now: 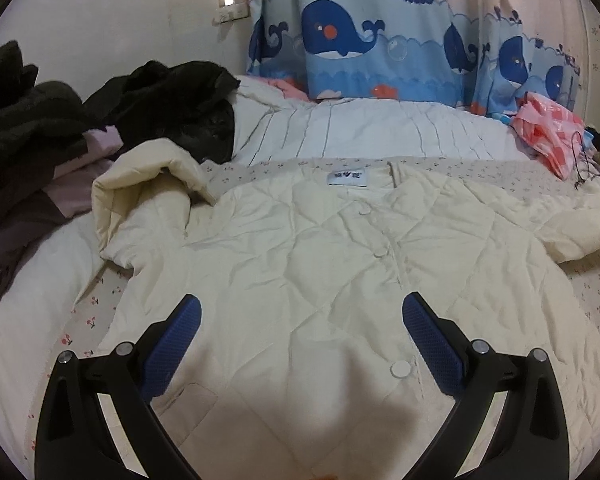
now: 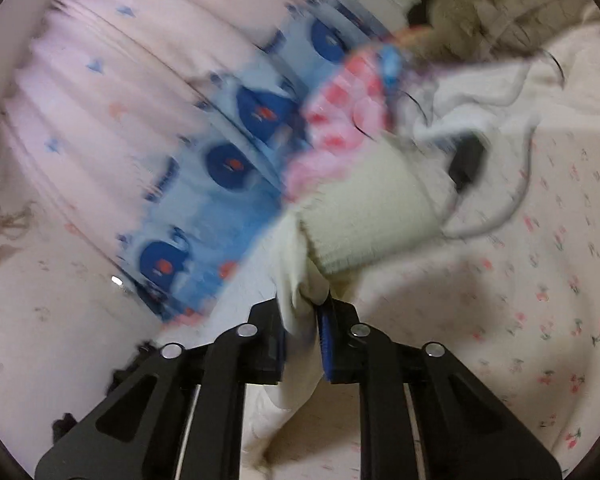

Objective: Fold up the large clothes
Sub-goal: 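Lift the sleeve by its cuff with the right tool across the jacket body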

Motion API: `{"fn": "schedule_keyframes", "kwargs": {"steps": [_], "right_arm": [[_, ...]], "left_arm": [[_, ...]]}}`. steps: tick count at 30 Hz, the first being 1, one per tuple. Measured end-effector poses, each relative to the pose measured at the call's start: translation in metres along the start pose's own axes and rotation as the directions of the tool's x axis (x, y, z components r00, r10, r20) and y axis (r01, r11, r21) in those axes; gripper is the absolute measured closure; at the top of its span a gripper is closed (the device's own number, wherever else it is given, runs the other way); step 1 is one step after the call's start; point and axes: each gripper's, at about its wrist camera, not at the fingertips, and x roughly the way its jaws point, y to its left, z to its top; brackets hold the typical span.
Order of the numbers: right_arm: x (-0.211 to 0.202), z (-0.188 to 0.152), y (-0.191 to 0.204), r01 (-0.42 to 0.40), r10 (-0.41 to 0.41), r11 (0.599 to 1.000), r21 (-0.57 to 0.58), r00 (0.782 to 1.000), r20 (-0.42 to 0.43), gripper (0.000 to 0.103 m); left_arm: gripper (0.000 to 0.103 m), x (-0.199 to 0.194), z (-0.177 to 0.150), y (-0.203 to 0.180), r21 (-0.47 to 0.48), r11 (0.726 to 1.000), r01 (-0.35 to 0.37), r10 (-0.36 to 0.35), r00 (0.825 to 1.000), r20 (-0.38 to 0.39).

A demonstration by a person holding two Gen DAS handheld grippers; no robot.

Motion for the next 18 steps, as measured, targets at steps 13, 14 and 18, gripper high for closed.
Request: {"fn": "schedule_keyframes", "kwargs": {"steps": [13, 14, 18], "right_arm": [[0.025, -0.045, -0.082, 0.125, -0.104, 0.978, 0.166, 0.986, -0.132, 0.034], [0.027, -0.043, -0.079, 0.115, -0.094, 0.980, 0.165, 0.987, -0.127, 0.042], [0.028, -0.044, -0.070, 0.128, -0.113, 0.985, 0.117, 0.986, -0.122, 0.076]], "left_arm": [[0.006, -0.010, -0.002, -0.018, 0.074, 0.997, 0.015, -0.017, 0.999, 0.027], [0.006, -0.010, -0.002, -0.017, 0.073, 0.997, 0.015, -0.017, 0.999, 0.027], [0.006, -0.011, -0.002, -0.017, 0.068, 0.997, 0.021, -0.023, 0.999, 0.025]]}}
